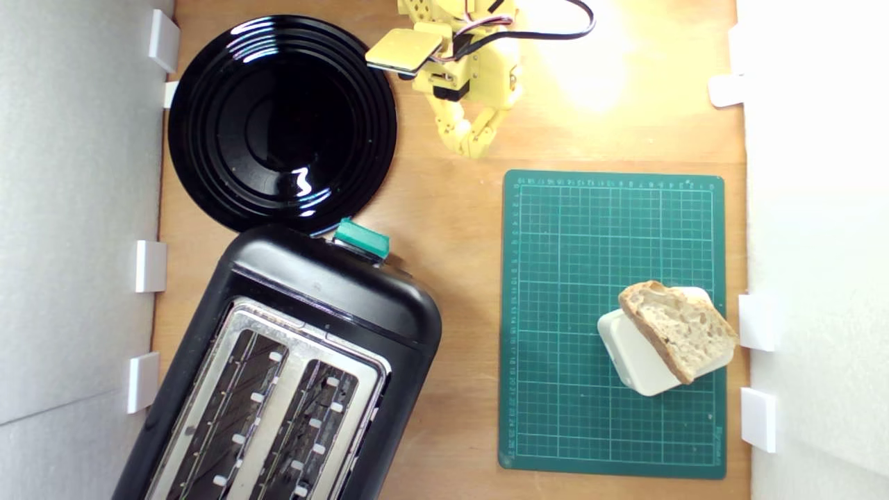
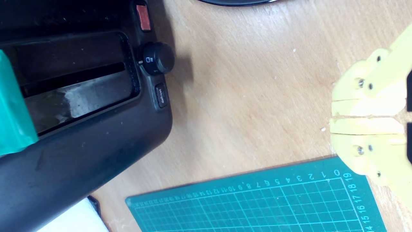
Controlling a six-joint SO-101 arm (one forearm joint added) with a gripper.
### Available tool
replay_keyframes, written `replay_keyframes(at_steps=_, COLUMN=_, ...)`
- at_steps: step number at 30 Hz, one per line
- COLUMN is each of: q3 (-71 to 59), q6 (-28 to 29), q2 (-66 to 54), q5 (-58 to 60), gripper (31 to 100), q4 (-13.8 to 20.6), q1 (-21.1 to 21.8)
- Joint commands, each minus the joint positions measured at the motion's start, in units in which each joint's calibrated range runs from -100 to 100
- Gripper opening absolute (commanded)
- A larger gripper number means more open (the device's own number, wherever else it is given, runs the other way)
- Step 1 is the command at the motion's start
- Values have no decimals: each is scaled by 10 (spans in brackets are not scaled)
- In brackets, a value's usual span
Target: Pick bread and place in toaster
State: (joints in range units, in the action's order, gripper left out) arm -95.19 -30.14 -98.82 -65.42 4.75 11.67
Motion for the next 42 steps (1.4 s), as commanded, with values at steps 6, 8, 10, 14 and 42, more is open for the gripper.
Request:
replay_keyframes(at_steps=6, q3=-2, q6=0, q2=3, q5=-2, gripper=402, q4=0, q1=-2)
replay_keyframes(at_steps=8, q3=-3, q6=0, q2=3, q5=-2, gripper=402, q4=0, q1=-2)
replay_keyframes(at_steps=10, q3=-3, q6=-1, q2=3, q5=-1, gripper=402, q4=-1, q1=2)
replay_keyframes(at_steps=14, q3=-3, q6=1, q2=3, q5=-1, gripper=402, q4=-1, q1=4)
replay_keyframes(at_steps=42, q3=14, q6=-2, q2=65, q5=11, gripper=402, q4=-16, q1=2)
